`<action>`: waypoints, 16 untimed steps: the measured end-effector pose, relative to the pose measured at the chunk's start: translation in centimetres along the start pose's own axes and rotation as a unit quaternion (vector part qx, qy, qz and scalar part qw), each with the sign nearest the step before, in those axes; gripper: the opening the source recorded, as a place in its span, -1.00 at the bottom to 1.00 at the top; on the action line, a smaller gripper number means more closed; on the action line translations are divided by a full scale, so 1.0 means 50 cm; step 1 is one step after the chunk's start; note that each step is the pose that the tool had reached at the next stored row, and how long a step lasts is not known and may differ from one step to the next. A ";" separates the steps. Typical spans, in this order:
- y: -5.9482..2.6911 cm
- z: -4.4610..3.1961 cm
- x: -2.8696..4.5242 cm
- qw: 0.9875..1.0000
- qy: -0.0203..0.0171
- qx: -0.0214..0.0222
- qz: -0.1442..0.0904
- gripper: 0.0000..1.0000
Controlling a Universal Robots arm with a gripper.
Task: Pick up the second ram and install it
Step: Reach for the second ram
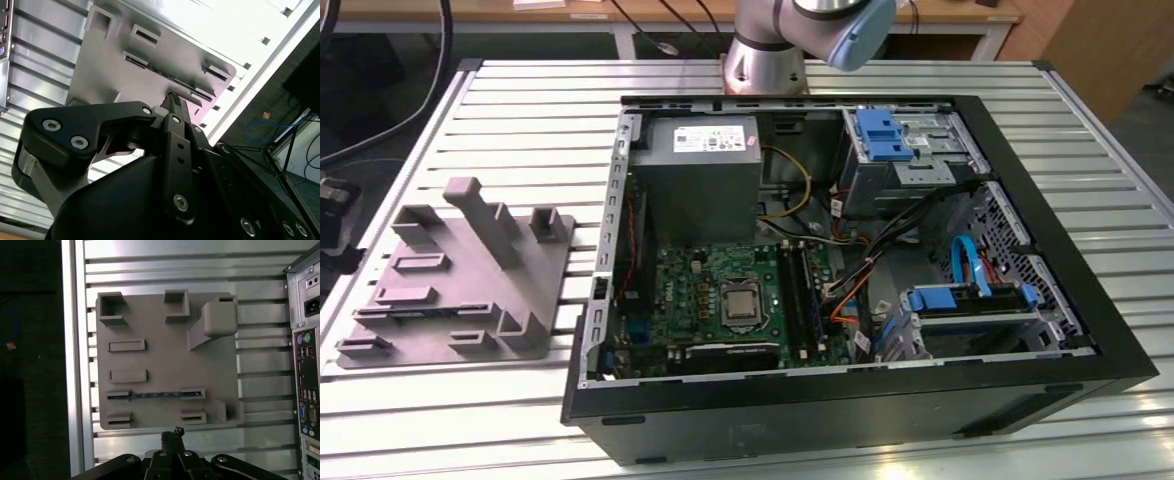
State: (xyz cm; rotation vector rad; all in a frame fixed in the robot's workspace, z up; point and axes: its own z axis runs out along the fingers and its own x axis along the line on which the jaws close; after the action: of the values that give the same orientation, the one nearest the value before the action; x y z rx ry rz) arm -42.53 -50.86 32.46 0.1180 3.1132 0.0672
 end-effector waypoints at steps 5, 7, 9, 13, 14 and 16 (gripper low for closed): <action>-0.008 0.014 -0.002 1.000 0.000 0.000 0.000 -0.80; -0.010 0.020 -0.002 1.000 0.000 0.000 0.000 -0.80; -0.013 0.025 -0.003 1.000 0.000 0.000 0.000 -0.80; -0.016 0.038 -0.006 1.000 0.000 0.000 0.000 -0.80; -0.017 0.041 -0.007 1.000 0.000 0.000 0.000 -0.80; -0.018 0.048 -0.009 1.000 0.000 0.000 0.000 -0.80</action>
State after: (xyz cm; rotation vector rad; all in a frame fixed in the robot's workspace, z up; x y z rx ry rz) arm -42.10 -51.70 30.01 0.1181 3.1137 0.0672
